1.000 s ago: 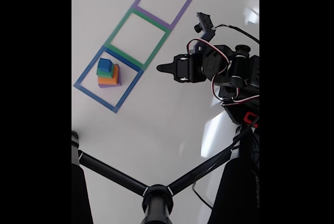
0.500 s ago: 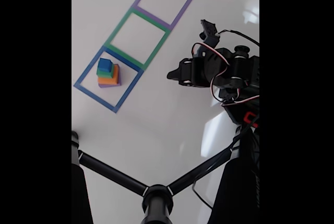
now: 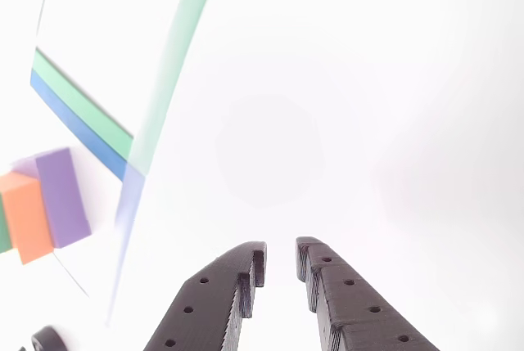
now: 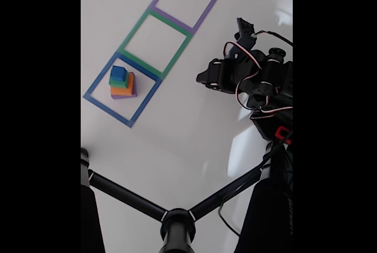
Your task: Tower of hanoi
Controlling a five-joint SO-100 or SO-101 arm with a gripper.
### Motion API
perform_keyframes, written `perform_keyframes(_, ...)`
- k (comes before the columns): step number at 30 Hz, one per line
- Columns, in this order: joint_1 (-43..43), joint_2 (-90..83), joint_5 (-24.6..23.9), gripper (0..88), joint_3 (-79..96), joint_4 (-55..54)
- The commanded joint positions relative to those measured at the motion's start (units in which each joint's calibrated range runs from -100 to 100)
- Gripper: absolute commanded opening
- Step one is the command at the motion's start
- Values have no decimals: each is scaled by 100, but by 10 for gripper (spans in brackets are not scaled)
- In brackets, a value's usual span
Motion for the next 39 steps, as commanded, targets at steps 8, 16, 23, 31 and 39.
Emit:
perform_keyframes(8, 167, -51, -860, 0, -166, 476)
perform_keyframes(16, 129, -51, -572, 1, -166, 468)
perform_keyframes(23, 81, -51, -572, 1, -166, 468)
perform_keyframes(31, 81, -51, -555, 2, -166, 468)
perform_keyframes(39, 81, -51, -555, 2, -166, 468)
